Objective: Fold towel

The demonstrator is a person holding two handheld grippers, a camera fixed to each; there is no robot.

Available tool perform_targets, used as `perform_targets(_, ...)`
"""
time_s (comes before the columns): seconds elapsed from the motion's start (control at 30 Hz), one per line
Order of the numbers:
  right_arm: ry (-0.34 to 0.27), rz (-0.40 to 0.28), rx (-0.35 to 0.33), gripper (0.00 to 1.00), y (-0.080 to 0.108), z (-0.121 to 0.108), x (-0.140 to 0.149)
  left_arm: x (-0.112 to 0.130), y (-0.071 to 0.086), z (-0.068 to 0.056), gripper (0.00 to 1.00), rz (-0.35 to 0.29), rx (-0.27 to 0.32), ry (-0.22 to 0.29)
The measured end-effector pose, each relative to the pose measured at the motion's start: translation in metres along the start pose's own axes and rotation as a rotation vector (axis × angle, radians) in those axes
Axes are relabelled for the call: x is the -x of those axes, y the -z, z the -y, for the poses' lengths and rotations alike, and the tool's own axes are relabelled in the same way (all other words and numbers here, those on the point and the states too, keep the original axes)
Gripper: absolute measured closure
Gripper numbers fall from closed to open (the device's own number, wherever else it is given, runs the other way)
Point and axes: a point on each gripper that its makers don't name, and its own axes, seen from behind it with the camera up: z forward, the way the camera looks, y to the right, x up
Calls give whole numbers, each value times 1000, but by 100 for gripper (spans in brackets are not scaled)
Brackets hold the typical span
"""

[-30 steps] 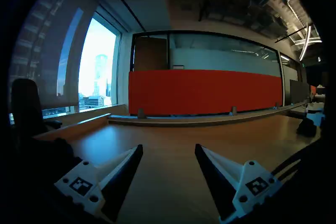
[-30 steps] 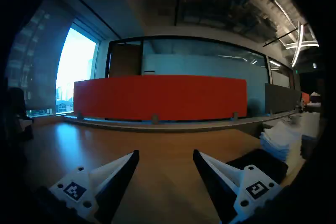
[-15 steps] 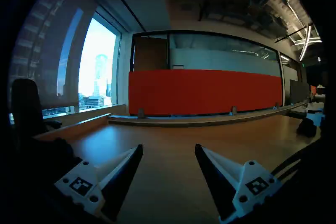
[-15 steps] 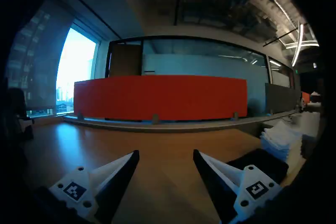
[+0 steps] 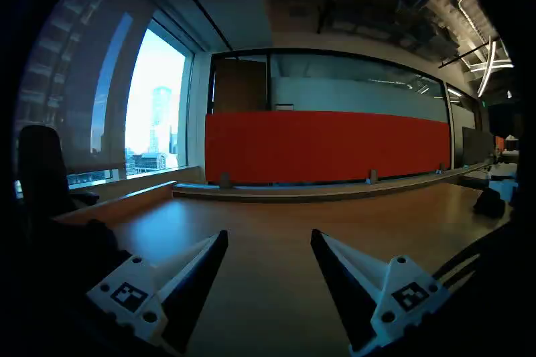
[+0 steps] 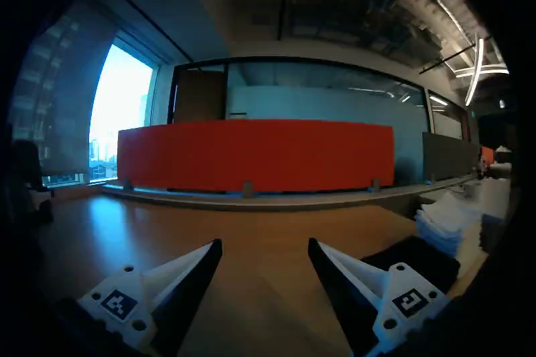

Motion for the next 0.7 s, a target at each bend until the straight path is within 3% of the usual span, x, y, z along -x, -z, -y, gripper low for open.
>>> perform_targets(0.7,0,0,0,1,0,1,0,-2,0,1,8,1,0,0)
